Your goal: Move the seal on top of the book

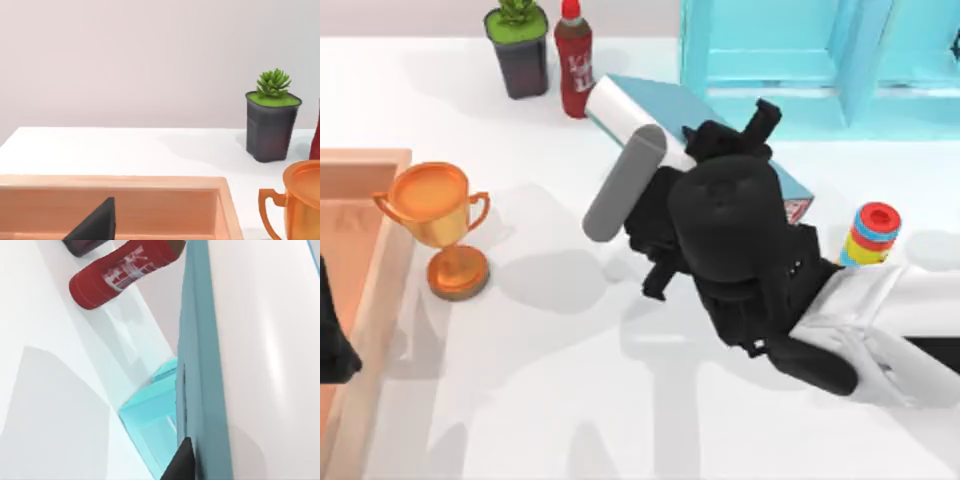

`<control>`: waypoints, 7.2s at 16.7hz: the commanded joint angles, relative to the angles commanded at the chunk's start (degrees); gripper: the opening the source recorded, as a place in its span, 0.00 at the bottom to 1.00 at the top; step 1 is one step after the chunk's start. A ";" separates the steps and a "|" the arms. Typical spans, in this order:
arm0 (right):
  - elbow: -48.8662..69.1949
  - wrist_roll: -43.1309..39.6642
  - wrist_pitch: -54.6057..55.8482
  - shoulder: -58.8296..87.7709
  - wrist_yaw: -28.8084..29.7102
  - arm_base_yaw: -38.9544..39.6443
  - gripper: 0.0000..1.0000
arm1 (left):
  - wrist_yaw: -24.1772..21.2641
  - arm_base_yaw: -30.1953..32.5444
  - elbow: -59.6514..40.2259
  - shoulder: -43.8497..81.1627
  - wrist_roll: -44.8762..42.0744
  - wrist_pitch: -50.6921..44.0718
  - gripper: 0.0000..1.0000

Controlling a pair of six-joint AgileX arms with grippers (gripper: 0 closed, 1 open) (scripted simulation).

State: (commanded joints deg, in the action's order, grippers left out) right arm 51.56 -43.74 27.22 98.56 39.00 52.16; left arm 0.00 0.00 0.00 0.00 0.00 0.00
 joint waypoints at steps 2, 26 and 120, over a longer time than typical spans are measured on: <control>0.45 -8.05 0.45 4.95 6.20 6.62 0.00 | 0.00 0.00 0.00 0.00 0.00 0.00 1.00; 0.90 -18.69 5.83 16.33 18.11 15.82 0.00 | 0.00 0.00 0.00 0.00 0.00 0.00 1.00; -51.56 43.74 -27.22 -98.56 -39.00 -52.17 1.00 | -0.70 -3.21 -19.69 21.54 -3.40 -16.33 1.00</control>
State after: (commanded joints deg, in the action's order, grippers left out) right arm 0.00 0.00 0.00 0.00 0.00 0.00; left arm -0.70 -3.21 -19.69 21.54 -3.40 -16.33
